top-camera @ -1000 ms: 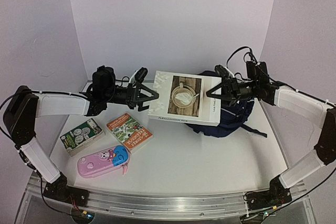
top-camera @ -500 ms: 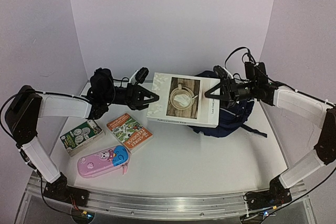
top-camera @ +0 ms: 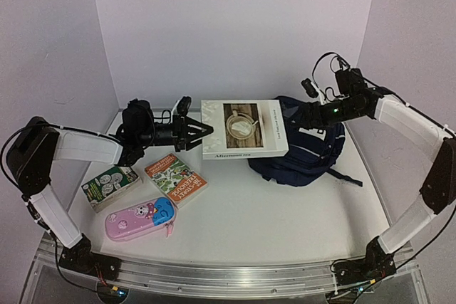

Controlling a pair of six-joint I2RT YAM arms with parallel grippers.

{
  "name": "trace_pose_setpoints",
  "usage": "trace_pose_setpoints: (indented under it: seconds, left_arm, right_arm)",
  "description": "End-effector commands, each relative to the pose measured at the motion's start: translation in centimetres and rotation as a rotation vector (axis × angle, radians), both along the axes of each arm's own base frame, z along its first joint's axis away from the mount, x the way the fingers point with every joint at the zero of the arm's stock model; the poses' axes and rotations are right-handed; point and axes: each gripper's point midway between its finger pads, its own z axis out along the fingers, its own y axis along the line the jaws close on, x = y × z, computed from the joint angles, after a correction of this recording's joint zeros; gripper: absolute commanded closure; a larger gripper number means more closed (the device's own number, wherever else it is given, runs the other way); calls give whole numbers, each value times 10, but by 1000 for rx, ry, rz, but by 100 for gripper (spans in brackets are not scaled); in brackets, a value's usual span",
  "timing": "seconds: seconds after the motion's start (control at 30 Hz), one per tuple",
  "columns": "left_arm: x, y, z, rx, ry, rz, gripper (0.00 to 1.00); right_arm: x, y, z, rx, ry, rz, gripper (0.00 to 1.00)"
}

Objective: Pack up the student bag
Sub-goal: Pick up the book from the center of the board, then place the book in the student bag.

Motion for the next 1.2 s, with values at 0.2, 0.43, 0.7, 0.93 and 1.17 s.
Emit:
trace_pose_setpoints:
  seconds: [0.2, 0.43, 0.7, 0.93, 1.17]
  left_arm:
    - [46, 54, -4, 51, 26, 387, 95]
    - [42, 71, -7, 77, 32, 456, 95]
    - [39, 78, -9, 86, 30, 480, 96]
    - [38, 78, -12, 90, 30, 480, 96]
    - [37, 80, -16, 96, 30, 484, 96]
  right_arm:
    - [1, -15, -91, -589, -104, 128, 35]
    - [15, -3, -130, -713, -87, 174, 45]
    - [38, -3, -158, -787, -90, 145, 45]
    - [39, -7, -171, -819, -86, 150, 60]
    - [31, 3, -133, -724, -124, 156, 100]
